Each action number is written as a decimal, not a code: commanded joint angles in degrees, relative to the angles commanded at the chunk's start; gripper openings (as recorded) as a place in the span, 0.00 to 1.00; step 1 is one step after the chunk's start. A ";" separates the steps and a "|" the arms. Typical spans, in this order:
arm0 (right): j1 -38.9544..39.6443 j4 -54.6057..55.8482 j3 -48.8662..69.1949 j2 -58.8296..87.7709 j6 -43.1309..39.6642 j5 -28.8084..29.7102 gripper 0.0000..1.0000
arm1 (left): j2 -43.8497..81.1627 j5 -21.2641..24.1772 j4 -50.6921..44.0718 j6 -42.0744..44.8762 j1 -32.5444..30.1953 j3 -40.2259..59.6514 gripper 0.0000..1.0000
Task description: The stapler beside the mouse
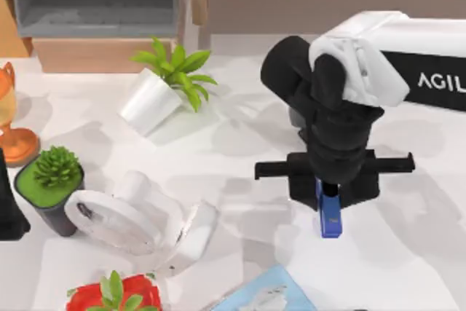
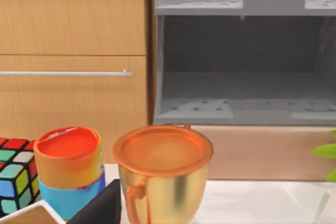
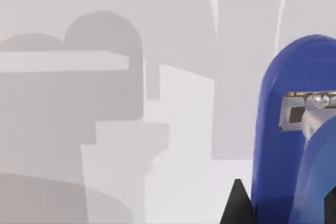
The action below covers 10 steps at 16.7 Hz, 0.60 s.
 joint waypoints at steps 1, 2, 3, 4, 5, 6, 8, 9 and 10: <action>0.20 0.09 0.00 -0.17 -0.04 -0.03 0.00 | 0.00 0.00 0.00 0.00 0.00 0.00 1.00; 0.40 0.21 0.01 -0.36 -0.08 -0.06 0.00 | 0.00 0.00 0.00 0.00 0.00 0.00 1.00; 0.60 0.36 0.03 -0.56 -0.12 -0.10 0.00 | 0.00 0.00 0.00 0.00 0.00 0.00 1.00; 0.80 0.53 0.05 -0.77 -0.16 -0.13 0.00 | 0.00 0.00 0.00 0.00 0.00 0.00 1.00; 0.98 0.72 0.07 -0.99 -0.21 -0.17 0.00 | 0.00 0.00 0.00 0.00 0.00 0.00 1.00; 1.15 0.94 0.09 -1.19 -0.26 -0.21 0.00 | 0.00 0.00 0.00 0.00 0.00 0.00 1.00; 1.43 1.43 0.11 -1.56 -0.35 -0.28 0.00 | 0.00 0.00 0.00 0.00 0.00 0.00 1.00; 1.53 1.71 0.11 -1.70 -0.38 -0.30 0.00 | 0.00 0.00 0.00 0.00 0.00 0.00 1.00; 1.60 2.00 0.08 -1.81 -0.41 -0.33 0.00 | 0.00 0.00 0.00 0.00 0.00 0.00 1.00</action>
